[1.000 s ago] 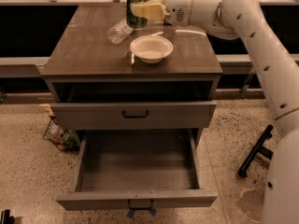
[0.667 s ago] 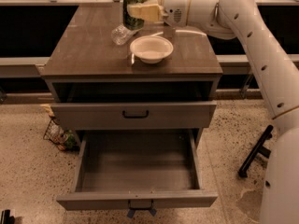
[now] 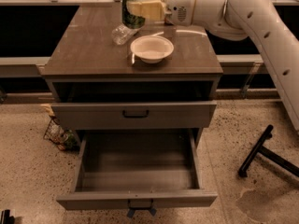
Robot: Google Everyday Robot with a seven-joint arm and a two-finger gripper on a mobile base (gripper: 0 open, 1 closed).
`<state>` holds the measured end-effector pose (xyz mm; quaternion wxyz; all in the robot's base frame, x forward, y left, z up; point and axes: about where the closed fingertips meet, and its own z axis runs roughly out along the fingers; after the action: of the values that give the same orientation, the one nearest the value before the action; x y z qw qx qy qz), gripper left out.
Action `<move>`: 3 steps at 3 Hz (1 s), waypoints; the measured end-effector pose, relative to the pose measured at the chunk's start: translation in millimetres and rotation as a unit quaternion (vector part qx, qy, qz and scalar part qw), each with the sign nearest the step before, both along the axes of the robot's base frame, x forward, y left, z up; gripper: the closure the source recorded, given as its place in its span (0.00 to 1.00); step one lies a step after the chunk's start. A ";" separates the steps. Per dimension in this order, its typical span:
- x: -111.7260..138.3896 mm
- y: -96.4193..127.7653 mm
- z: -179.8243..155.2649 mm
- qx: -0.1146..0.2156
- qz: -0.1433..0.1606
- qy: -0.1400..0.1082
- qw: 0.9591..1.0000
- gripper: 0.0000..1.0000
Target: Place green can into middle drawer
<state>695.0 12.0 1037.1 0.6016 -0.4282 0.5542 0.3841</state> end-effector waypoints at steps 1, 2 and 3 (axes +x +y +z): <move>-36.8 -9.1 8.4 0.027 -0.038 -0.019 0.999 1.00; -69.9 7.7 -37.6 0.030 -0.025 0.004 0.999 1.00; -117.9 50.1 -122.9 -0.011 0.038 0.061 0.997 1.00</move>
Offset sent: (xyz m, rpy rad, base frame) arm -0.1416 0.0721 -0.1768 -0.0105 0.1819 0.0875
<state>577.1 62.1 914.2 0.5465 -0.4315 0.5774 0.4263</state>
